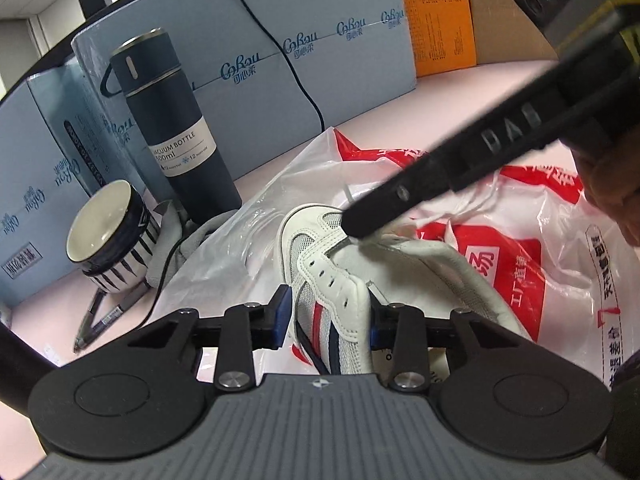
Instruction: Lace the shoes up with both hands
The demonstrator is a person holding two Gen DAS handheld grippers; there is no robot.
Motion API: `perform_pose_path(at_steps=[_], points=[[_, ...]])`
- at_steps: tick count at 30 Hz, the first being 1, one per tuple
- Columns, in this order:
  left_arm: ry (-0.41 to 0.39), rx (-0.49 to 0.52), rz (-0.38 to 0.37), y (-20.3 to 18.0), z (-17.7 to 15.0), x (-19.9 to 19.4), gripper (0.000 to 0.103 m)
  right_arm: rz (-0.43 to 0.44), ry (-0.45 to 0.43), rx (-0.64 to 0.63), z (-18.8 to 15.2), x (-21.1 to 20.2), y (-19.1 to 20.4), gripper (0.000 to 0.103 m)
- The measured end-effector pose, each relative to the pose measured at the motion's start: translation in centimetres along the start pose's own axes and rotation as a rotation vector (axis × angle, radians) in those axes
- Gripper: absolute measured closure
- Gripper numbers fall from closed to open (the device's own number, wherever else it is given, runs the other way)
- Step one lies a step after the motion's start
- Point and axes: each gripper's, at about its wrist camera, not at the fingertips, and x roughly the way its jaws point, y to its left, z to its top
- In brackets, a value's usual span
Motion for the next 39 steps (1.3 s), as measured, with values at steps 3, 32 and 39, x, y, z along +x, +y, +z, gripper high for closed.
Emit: perform_pose_path(at_steps=[3,32,39], points=[[0.003,-0.080,-0.050,1.0,0.0,0.1,0.075,-0.015,0.018,-0.026,-0.4,0.5,0.1,0.098],[-0.052,-1.092,-0.377,8.9,-5.5,2.0,0.075,-0.118,0.111,-0.197,-1.1,3.0,1.3,0.099],[-0.053,-1.187,-0.409,9.4,-6.3,2.4,0.075,-0.137,0.122,-0.269,-1.2,3.2,2.1,0.099]])
